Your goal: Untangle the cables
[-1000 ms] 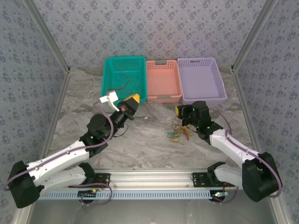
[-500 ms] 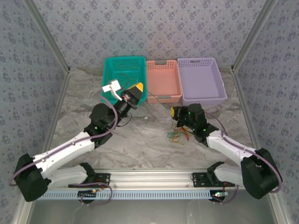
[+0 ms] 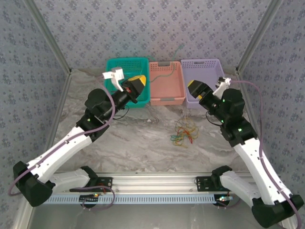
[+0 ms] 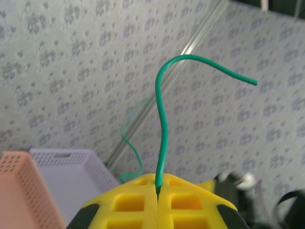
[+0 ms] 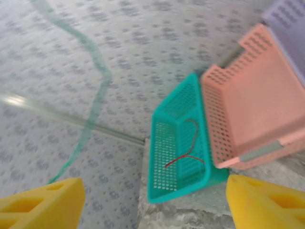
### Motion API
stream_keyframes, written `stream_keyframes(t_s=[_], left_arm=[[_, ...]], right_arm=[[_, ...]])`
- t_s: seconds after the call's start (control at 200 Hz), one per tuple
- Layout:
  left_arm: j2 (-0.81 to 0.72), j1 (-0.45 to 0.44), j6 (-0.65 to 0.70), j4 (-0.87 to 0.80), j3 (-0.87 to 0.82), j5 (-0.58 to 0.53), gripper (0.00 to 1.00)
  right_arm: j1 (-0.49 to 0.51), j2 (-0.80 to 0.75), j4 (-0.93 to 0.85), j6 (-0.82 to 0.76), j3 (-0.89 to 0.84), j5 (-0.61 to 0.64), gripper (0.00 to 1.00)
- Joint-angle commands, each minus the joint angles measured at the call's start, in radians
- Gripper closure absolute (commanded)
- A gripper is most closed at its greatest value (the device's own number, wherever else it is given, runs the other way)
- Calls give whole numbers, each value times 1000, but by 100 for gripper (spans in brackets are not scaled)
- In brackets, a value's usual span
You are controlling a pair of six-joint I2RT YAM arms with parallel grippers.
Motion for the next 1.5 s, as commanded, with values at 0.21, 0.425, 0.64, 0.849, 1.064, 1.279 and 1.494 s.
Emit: stream_keyframes(t_s=[0.21, 0.425, 0.64, 0.849, 1.064, 1.279, 1.494], left_arm=[[40, 3, 122, -135, 72, 72, 100], [77, -5, 116, -132, 71, 108, 100], [111, -35, 129, -135, 83, 112, 100], [129, -70, 154, -155, 98, 104, 100], [153, -82, 184, -222, 128, 99, 100], [199, -101, 203, -281, 164, 148, 100], [220, -111, 204, -320, 168, 185, 100]], right_arm=[[250, 144, -82, -315, 224, 48, 15], [302, 301, 27, -245, 312, 38, 15], [308, 419, 67, -154, 380, 45, 26], [292, 458, 86, -116, 396, 51, 64], [272, 482, -39, -161, 501, 63, 100], [236, 574, -219, -245, 706, -76, 100], [189, 694, -501, -401, 970, -223, 100]])
